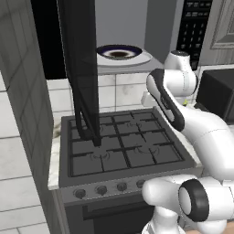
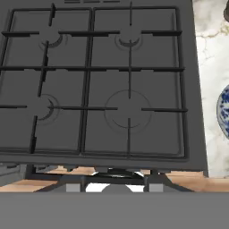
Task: Pick the onion from the counter and place it in the microwave.
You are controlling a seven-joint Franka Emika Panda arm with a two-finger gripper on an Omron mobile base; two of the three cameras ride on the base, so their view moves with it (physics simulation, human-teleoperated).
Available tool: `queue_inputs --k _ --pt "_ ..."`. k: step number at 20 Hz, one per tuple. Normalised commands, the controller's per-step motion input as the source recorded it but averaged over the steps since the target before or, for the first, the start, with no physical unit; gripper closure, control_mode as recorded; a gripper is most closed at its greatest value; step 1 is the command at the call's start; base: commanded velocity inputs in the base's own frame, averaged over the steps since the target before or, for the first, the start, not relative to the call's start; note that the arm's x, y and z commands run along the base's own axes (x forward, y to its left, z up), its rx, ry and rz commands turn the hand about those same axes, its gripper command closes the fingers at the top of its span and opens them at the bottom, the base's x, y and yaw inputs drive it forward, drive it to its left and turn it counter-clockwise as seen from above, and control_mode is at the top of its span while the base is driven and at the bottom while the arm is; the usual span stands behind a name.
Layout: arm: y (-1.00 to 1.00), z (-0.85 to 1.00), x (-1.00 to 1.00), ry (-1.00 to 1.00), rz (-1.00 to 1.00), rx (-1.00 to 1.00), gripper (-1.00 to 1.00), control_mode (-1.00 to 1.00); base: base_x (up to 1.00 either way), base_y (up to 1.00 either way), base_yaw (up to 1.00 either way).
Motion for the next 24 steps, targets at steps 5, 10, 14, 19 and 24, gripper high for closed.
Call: queue_inputs --k 5,10,14,19,24 --pt "-0.55 -0.19 -0.38 -0.06 0.0 0.1 -1.0 -1.0 0.0 0.0 0.0" --pt "-1.0 -0.32 -0.63 -0.21 -0.2 0.09 -1.0 -1.0 0.0 0.0 0.0" --pt "-1.0 -0.35 -0.03 -0.02 -0.44 0.0 -1.0 -1.0 0.0 0.0 0.0" --pt "-1.0 -0.4 0.19 0.05 -0.48 0.0 -1.0 -1.0 0.0 0.0 0.0" --pt "-0.81 -0.41 0.52 0.21 -0.49 -0.01 -1.0 -1.0 0.0 0.0 0.0"
